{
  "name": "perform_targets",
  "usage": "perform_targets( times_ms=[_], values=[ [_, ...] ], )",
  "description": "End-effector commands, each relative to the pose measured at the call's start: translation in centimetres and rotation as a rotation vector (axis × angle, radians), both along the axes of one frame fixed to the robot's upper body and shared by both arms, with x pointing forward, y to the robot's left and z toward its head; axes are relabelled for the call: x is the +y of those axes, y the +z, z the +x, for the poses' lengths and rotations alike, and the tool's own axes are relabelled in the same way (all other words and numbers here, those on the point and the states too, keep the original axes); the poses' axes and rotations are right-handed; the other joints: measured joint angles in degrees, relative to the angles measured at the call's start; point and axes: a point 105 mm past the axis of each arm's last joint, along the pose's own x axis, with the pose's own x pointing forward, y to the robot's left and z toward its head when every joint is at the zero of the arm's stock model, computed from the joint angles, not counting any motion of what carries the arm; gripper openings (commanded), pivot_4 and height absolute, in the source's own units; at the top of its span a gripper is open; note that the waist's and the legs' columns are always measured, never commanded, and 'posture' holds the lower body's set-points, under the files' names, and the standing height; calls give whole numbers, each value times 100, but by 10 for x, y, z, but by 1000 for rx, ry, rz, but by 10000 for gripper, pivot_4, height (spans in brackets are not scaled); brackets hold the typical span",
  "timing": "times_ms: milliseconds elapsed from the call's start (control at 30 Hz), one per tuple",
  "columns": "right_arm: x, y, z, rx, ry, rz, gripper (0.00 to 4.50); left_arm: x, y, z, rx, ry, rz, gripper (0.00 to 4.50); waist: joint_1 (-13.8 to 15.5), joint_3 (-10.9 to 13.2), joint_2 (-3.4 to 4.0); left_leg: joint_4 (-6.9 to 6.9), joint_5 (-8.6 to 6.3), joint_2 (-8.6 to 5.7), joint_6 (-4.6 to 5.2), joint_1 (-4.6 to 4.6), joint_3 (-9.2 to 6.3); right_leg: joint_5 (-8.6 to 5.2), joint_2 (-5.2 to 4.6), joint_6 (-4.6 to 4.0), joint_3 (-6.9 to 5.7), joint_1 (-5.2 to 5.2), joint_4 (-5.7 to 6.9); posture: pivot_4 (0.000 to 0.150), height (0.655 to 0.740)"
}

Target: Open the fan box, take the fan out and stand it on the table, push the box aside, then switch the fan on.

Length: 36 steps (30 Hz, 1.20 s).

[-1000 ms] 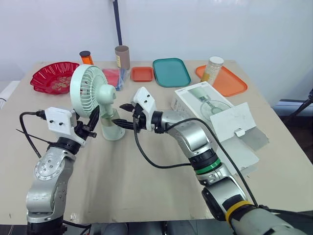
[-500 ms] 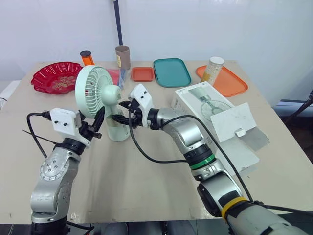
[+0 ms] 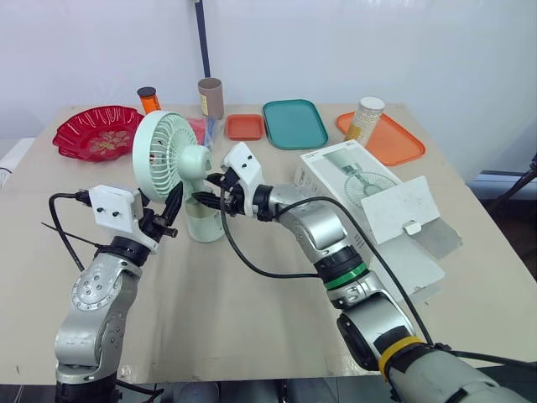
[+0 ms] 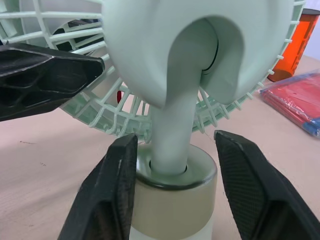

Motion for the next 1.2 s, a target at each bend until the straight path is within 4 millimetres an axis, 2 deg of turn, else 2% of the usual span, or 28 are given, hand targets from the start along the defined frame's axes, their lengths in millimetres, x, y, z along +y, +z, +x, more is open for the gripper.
perform_targets(
  times_ms=[33,167,267,300,333,367,800,867,900,933,1033,1200],
  values=[
    [5,17,-1,-47,11,33,23754,-4,29,-11,-123,-14,-24,18946,0,0,0,0,0,0,0,0,0,0,0,0,0,0,0,1500,7400],
    [6,16,-1,-45,12,39,23754,-6,30,-11,-127,-22,-20,18946,0,0,0,0,0,0,0,0,0,0,0,0,0,0,0,1500,7400],
    [6,17,-1,-43,14,46,15749,-6,30,-11,-128,-25,-17,18946,-2,0,0,0,0,0,0,0,0,0,0,0,0,0,0,1500,7400],
    [6,17,-1,-43,13,47,14313,-7,30,-11,-127,-27,-15,18946,1,0,0,0,0,0,0,0,0,0,0,0,0,0,0,1500,7400],
    [6,17,-1,-42,12,49,7311,-7,30,-12,-127,-29,-14,18946,4,0,0,0,0,0,0,0,0,0,0,0,0,0,0,1500,7400],
    [6,17,-1,-42,10,50,3870,-8,29,-12,-125,-32,-14,18946,7,0,0,0,0,0,0,0,0,0,0,0,0,0,0,1500,7400],
    [5,15,-1,-41,8,43,3418,-14,25,-11,-110,-63,2,18946,7,0,0,0,0,0,0,-1,0,0,0,0,0,0,0,1500,7400],
    [5,15,-1,-40,8,41,3386,-12,23,-10,-101,-62,-1,29063,7,0,0,0,0,0,0,-1,0,0,0,0,0,0,0,1500,7400],
    [5,15,-1,-40,8,41,3386,-12,22,-10,-95,-67,-4,30637,8,0,0,0,0,0,0,-1,0,0,0,0,0,0,0,1500,7400],
    [4,15,0,-40,7,40,3386,-11,21,-10,-93,-61,1,35476,9,0,0,0,0,0,0,-1,0,0,0,0,0,0,0,1500,7400],
    [3,13,1,-37,0,36,3386,-7,21,-12,-102,-53,12,44706,5,0,0,0,0,0,0,1,0,0,0,0,0,0,0,1500,7400],
    [-2,14,8,-30,-23,39,3386,6,22,-22,-115,-37,29,44706,1,0,0,0,0,0,0,2,1,0,0,0,1,1,0,1500,7400]
  ],
)
